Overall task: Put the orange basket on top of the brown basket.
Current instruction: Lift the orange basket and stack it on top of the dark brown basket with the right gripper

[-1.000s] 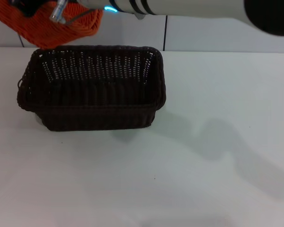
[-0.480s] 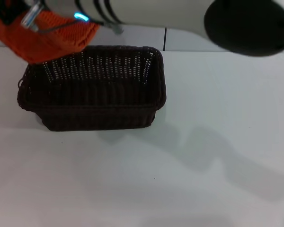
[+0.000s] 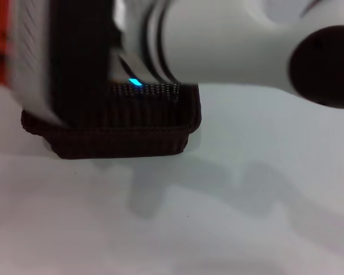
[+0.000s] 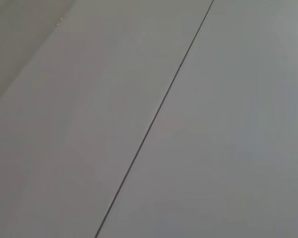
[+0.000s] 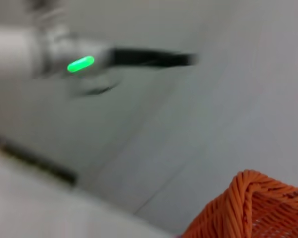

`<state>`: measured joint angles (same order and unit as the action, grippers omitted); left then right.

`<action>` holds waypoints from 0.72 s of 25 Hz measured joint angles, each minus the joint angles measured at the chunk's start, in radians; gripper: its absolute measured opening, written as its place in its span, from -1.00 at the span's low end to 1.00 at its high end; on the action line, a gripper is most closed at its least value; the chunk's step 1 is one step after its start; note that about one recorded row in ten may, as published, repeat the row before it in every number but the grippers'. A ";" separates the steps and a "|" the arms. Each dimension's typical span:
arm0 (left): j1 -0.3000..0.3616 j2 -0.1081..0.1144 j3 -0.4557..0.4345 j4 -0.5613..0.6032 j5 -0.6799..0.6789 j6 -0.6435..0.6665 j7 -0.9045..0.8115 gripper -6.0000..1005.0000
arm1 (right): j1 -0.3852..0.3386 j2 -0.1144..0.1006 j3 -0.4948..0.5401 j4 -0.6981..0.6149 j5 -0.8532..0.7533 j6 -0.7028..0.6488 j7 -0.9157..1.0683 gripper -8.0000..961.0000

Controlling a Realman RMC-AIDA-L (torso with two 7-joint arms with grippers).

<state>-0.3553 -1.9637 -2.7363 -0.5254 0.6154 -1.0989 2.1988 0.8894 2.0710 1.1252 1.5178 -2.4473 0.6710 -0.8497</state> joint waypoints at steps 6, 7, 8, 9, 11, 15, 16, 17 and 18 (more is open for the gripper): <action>0.025 -0.030 0.005 -0.009 -0.004 -0.018 -0.006 0.03 | -0.102 0.001 0.174 -0.023 0.261 0.273 -0.688 -0.66; 0.029 -0.035 0.005 -0.008 -0.005 -0.020 -0.008 0.03 | -0.103 0.000 0.218 -0.034 0.290 0.321 -0.744 -0.66; 0.033 -0.044 0.003 -0.006 -0.006 -0.025 -0.012 0.03 | -0.095 -0.001 0.279 -0.051 0.322 0.386 -0.816 -0.66; 0.035 -0.049 0.001 -0.005 -0.006 -0.030 -0.015 0.03 | -0.084 -0.001 0.322 -0.066 0.337 0.437 -0.856 -0.66; 0.039 -0.063 -0.002 -0.002 -0.007 -0.041 -0.022 0.03 | -0.047 -0.003 0.430 -0.101 0.356 0.573 -0.953 -0.66; 0.044 -0.086 -0.004 0.002 -0.007 -0.047 -0.044 0.02 | 0.043 -0.015 0.588 -0.161 0.353 0.797 -1.105 -0.66; 0.045 -0.088 -0.003 0.006 -0.008 -0.048 -0.050 0.02 | 0.061 -0.020 0.622 -0.169 0.353 0.845 -1.149 -0.66; 0.046 -0.090 -0.002 0.012 -0.008 -0.051 -0.055 0.03 | 0.070 -0.024 0.642 -0.171 0.353 0.876 -1.181 -0.66; 0.046 -0.090 -0.001 0.017 -0.008 -0.053 -0.059 0.03 | 0.079 -0.029 0.663 -0.172 0.352 0.907 -1.220 -0.66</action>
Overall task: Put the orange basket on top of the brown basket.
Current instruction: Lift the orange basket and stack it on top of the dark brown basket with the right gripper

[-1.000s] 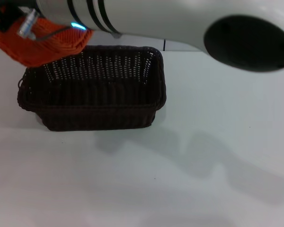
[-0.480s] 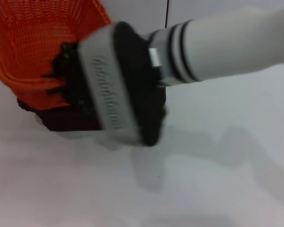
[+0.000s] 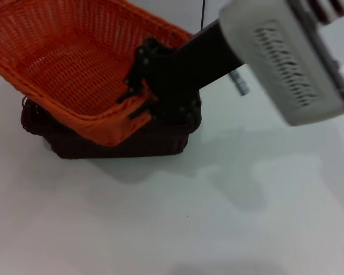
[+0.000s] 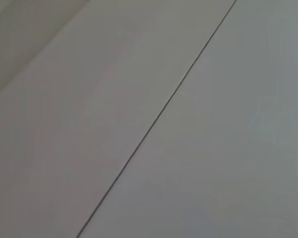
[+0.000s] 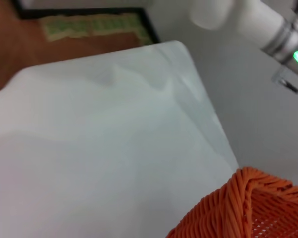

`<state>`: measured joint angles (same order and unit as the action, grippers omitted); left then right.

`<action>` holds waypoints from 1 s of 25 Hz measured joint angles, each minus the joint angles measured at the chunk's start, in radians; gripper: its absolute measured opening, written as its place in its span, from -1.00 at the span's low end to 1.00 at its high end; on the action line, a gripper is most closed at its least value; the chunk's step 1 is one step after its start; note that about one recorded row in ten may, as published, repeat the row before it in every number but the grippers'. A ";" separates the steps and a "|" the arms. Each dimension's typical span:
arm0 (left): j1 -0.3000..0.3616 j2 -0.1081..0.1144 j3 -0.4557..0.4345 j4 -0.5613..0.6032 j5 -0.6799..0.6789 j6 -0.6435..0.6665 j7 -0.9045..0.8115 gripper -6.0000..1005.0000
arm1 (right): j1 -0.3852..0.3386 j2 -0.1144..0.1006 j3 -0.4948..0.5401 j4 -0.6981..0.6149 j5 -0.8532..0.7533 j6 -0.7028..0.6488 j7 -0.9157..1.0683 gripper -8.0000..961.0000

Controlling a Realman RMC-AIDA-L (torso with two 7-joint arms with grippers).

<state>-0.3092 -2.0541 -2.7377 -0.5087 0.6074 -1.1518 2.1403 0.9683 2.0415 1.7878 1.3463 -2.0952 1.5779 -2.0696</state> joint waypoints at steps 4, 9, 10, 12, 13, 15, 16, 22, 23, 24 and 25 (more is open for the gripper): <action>-0.002 0.000 -0.004 0.016 -0.002 -0.006 -0.026 0.03 | 0.029 -0.028 0.037 -0.007 -0.014 0.072 -0.129 -0.66; 0.001 -0.002 -0.005 0.020 -0.017 -0.038 -0.042 0.03 | 0.057 -0.046 0.085 -0.052 -0.081 0.129 -0.270 -0.66; 0.002 -0.002 -0.005 0.023 -0.021 -0.048 -0.042 0.03 | 0.059 -0.048 0.092 -0.061 -0.101 0.132 -0.295 -0.66; 0.006 -0.002 -0.006 0.032 -0.026 -0.073 -0.042 0.03 | 0.064 -0.050 0.106 -0.082 -0.141 0.134 -0.330 -0.66; 0.009 -0.003 -0.006 0.037 -0.028 -0.084 -0.042 0.03 | 0.067 -0.050 0.112 -0.090 -0.158 0.134 -0.340 -0.66; 0.013 -0.003 -0.007 0.040 -0.029 -0.095 -0.042 0.02 | 0.073 -0.050 0.124 -0.103 -0.197 0.130 -0.353 -0.66; 0.022 -0.004 -0.007 0.048 -0.032 -0.118 -0.042 0.03 | 0.076 -0.050 0.129 -0.108 -0.215 0.127 -0.355 -0.66; 0.045 -0.005 -0.010 0.090 -0.051 -0.186 -0.043 0.03 | 0.103 -0.044 0.139 -0.146 -0.324 0.069 -0.366 -0.66; 0.047 -0.005 -0.011 0.097 -0.052 -0.198 -0.043 0.03 | 0.110 -0.042 0.139 -0.160 -0.342 0.048 -0.376 -0.66; 0.047 -0.005 -0.011 0.097 -0.052 -0.198 -0.043 0.03 | 0.115 -0.041 0.139 -0.171 -0.357 0.032 -0.386 -0.66; 0.050 -0.005 -0.017 0.111 -0.056 -0.228 -0.043 0.03 | 0.119 -0.041 0.140 -0.181 -0.372 0.017 -0.397 -0.66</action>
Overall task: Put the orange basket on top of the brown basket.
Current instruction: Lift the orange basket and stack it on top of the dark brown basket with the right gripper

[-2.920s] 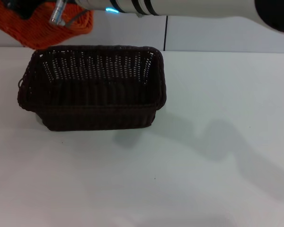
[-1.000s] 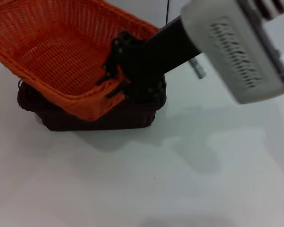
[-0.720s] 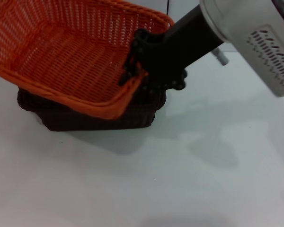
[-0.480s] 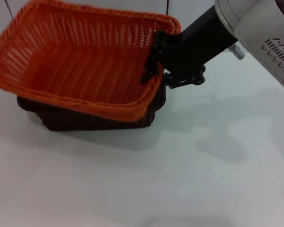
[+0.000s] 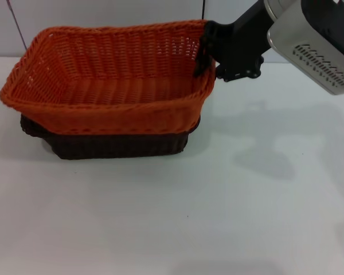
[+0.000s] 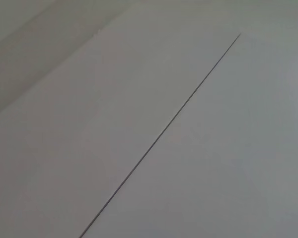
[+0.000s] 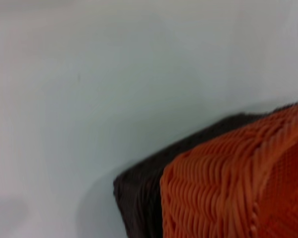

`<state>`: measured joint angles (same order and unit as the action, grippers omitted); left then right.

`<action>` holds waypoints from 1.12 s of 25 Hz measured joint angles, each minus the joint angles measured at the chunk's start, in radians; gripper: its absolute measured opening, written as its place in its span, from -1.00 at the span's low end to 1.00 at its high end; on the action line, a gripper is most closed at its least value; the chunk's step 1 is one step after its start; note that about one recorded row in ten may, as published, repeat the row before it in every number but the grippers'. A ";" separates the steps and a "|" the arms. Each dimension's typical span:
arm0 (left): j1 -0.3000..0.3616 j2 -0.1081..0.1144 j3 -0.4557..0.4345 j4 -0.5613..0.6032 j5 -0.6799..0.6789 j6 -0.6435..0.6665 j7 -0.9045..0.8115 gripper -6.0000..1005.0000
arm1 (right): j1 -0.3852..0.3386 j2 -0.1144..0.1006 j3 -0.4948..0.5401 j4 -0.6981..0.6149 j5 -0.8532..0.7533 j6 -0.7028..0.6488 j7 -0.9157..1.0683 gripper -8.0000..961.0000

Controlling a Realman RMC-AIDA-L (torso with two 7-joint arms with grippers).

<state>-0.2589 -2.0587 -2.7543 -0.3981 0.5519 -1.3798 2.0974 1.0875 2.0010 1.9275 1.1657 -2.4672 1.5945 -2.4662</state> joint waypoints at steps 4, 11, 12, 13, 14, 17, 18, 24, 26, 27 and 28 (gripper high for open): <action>-0.002 0.000 -0.001 0.006 -0.005 -0.017 0.000 0.03 | 0.004 0.001 -0.003 -0.015 -0.042 -0.061 -0.014 -0.67; -0.025 -0.001 0.007 0.013 -0.009 -0.027 0.012 0.03 | 0.023 0.012 -0.007 -0.121 -0.173 -0.173 -0.017 -0.67; -0.025 -0.001 0.007 0.013 -0.009 -0.027 0.012 0.03 | 0.025 0.011 -0.007 -0.136 -0.181 -0.182 -0.017 -0.67; -0.025 -0.001 0.007 0.013 -0.009 -0.027 0.012 0.03 | 0.025 0.011 -0.007 -0.151 -0.188 -0.188 -0.017 -0.67; -0.031 -0.002 0.008 0.025 -0.004 -0.036 0.019 0.03 | 0.023 0.012 -0.007 -0.169 -0.189 -0.204 -0.017 -0.67; -0.034 -0.002 0.009 0.035 -0.004 -0.043 0.032 0.03 | 0.005 0.021 -0.009 -0.194 -0.149 -0.255 -0.023 -0.67; -0.034 -0.003 0.009 0.039 -0.005 -0.045 0.036 0.03 | -0.003 0.024 -0.017 -0.196 -0.133 -0.267 -0.025 -0.67; -0.028 -0.003 0.002 0.050 -0.009 -0.070 0.051 0.02 | -0.067 0.060 -0.122 -0.044 -0.136 -0.296 0.112 -0.67; -0.027 -0.002 0.001 0.050 -0.009 -0.076 0.052 0.02 | -0.090 0.063 -0.183 0.025 -0.151 -0.314 0.180 -0.67; -0.027 -0.002 0.001 0.050 -0.009 -0.076 0.052 0.03 | -0.100 0.063 -0.211 0.052 -0.163 -0.324 0.209 -0.67; -0.027 -0.002 0.001 0.050 -0.009 -0.081 0.052 0.03 | -0.105 0.064 -0.226 0.069 -0.170 -0.328 0.225 -0.67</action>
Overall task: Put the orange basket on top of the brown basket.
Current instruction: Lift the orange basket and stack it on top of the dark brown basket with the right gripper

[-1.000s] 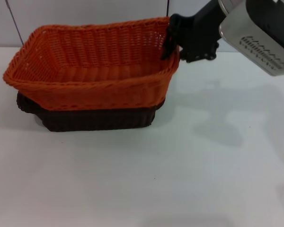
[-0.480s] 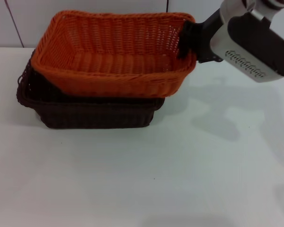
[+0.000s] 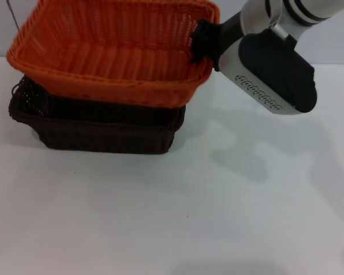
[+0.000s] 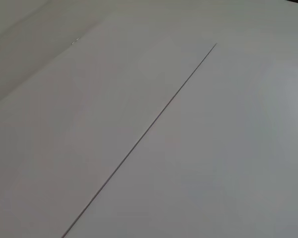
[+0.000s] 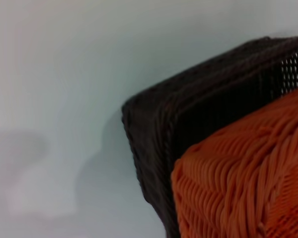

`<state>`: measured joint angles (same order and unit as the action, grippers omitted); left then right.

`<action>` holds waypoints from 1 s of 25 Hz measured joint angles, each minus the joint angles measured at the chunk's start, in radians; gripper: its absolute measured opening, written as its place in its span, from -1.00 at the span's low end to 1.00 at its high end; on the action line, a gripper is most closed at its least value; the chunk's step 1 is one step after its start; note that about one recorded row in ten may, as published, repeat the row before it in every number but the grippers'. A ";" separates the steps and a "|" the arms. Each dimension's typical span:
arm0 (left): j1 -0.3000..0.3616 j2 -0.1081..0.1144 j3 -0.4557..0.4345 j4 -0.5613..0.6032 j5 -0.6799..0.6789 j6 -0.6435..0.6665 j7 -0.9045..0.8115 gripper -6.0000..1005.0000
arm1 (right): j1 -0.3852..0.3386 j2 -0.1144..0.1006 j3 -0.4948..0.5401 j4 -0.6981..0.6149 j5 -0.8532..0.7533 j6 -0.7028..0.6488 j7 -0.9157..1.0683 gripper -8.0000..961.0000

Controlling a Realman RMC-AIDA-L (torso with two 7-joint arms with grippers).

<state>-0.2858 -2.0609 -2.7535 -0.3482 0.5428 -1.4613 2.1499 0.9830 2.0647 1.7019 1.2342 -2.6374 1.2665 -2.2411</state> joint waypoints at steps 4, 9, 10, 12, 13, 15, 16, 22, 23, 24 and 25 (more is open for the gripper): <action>0.000 0.000 0.000 0.000 0.000 -0.008 0.001 0.03 | -0.001 0.001 -0.031 0.044 -0.032 0.003 0.073 -0.68; 0.005 0.001 0.000 0.000 0.000 -0.029 0.002 0.03 | 0.008 0.001 -0.049 0.036 -0.045 0.009 0.087 -0.54; 0.005 0.001 0.000 0.000 0.000 -0.029 0.002 0.03 | 0.008 0.001 -0.050 0.029 -0.045 0.002 0.082 -0.51; 0.010 0.000 -0.001 0.007 0.000 -0.044 0.002 0.02 | 0.015 0.001 -0.052 0.010 -0.041 -0.009 0.073 -0.48; 0.012 0.000 -0.001 0.011 0.000 -0.048 0.002 0.03 | 0.017 0.002 -0.052 0.006 -0.037 -0.013 0.070 -0.46; 0.013 0.000 -0.001 0.011 0.000 -0.050 0.002 0.03 | 0.018 0.002 -0.049 0.006 -0.016 -0.025 0.057 -0.43; 0.016 0.000 -0.001 0.014 0.000 -0.057 0.003 0.03 | 0.015 0.002 -0.047 0.014 -0.006 -0.032 0.050 -0.42; 0.019 0.001 -0.002 0.015 -0.001 -0.065 0.004 0.03 | 0.005 0.003 -0.045 0.058 0.020 -0.059 0.042 -0.36; 0.020 0.001 -0.002 0.016 -0.001 -0.065 0.004 0.03 | 0.005 0.004 -0.051 0.054 0.012 -0.063 0.046 -0.36; 0.021 0.001 -0.002 0.017 -0.001 -0.065 0.004 0.03 | 0.004 0.005 -0.059 0.051 0.003 -0.069 0.053 -0.36; 0.022 0.001 -0.002 0.019 -0.001 -0.066 0.005 0.03 | 0.004 0.006 -0.066 0.047 -0.008 -0.076 0.063 -0.36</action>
<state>-0.2642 -2.0601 -2.7551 -0.3292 0.5418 -1.5275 2.1545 0.9873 2.0705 1.6356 1.2815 -2.6451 1.1907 -2.1783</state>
